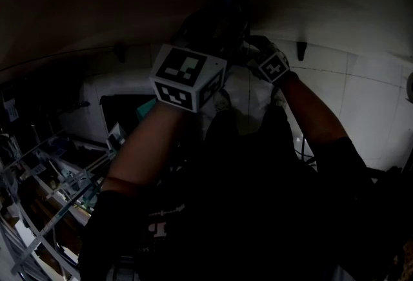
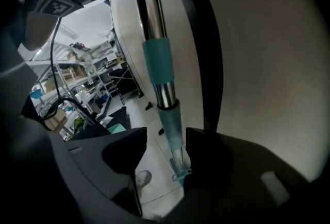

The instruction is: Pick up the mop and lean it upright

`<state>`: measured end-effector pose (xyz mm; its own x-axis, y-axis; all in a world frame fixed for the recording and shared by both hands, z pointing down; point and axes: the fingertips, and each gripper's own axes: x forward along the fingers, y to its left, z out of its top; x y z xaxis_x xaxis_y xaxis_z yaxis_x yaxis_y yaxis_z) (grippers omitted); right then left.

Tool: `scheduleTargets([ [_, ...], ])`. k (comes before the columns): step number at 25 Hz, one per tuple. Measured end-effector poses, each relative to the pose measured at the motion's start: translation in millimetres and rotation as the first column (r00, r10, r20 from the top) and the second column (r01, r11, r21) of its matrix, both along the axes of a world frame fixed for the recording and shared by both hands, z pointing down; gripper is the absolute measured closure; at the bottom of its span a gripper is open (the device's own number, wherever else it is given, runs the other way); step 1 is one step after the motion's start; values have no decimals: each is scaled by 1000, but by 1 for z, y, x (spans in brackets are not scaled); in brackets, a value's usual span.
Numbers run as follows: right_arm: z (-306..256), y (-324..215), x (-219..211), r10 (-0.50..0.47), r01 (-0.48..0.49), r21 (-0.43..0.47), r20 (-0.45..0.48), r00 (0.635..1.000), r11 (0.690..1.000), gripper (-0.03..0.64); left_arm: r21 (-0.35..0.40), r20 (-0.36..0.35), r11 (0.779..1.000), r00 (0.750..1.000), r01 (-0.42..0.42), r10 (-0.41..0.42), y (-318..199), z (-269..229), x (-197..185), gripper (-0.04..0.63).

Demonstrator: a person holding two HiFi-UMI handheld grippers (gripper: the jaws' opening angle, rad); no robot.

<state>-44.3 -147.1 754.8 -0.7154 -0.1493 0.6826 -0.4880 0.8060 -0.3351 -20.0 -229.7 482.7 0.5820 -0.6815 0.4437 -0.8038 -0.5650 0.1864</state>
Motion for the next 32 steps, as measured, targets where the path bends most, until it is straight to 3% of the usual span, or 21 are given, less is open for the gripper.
scheduleTargets([
  [2, 7, -2, -5, 30, -30, -10, 4, 1000, 999, 395, 1, -3, 1000, 1000, -14, 14, 0, -2, -1, 482],
  [4, 7, -5, -6, 61, -61, 7, 12, 998, 998, 482, 10, -2, 1000, 1000, -24, 24, 1, -7, -2, 483],
  [11, -30, 10, -7, 60, -62, 60, 38, 997, 996, 489, 50, -32, 998, 998, -43, 45, 23, -46, -9, 483],
  [17, -59, 16, -3, -8, 3, 84, 66, 998, 997, 492, 110, -63, 993, 996, -48, 55, 24, -78, -3, 483],
  [28, -168, 26, 24, -46, 38, 157, 45, 998, 987, 492, 271, -143, 959, 982, -80, 122, 47, -194, 14, 486],
  [32, -215, 36, 31, -69, 60, 196, 42, 997, 979, 494, 293, -188, 953, 972, -83, 142, 59, -241, 13, 489],
])
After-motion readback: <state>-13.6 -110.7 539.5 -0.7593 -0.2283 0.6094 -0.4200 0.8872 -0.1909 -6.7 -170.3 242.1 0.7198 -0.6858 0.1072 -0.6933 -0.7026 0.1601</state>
